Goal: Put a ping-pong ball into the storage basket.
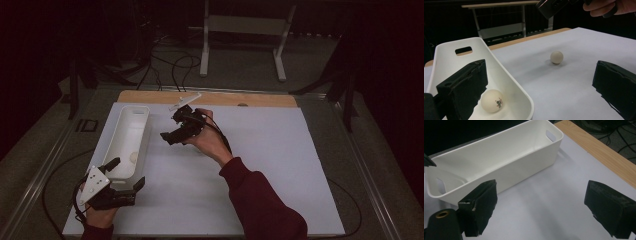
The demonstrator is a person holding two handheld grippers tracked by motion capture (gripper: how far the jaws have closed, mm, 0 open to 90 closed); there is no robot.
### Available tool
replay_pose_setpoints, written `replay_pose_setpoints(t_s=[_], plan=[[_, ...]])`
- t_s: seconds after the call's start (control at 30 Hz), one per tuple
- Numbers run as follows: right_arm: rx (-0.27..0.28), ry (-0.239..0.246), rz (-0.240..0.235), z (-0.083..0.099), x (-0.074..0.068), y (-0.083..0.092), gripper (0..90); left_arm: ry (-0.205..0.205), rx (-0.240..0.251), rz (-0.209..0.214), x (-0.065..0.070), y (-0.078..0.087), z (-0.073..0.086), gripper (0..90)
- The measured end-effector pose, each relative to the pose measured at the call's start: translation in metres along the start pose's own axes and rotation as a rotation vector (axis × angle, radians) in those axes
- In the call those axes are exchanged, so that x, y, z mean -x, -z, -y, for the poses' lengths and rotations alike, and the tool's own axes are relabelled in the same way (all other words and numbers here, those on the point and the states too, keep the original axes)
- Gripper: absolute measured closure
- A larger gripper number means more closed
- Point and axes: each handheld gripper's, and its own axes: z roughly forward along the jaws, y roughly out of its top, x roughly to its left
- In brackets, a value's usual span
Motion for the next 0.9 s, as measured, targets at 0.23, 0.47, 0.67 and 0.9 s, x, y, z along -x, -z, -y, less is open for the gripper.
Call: replay_pose_setpoints(t_s=[0.23,0.47,0.67,0.9], plan=[[-0.001,-0.006,0.005,0.003,0.003,0.001,10.8,0.001,-0.001,-0.001,0.000,0.000,0.000,0.0],[-0.002,-0.010,0.004,0.004,0.004,0.000,10.8,0.002,0.001,-0.001,0.000,0.000,0.000,0.0],[-0.005,-0.020,0.011,0.007,0.006,0.001,10.8,0.002,0.000,-0.001,0.000,0.000,0.000,0.0],[-0.009,-0.034,0.015,0.013,0.010,0.001,10.8,0.000,0.000,-0.002,0.000,0.000,0.000,0.0]])
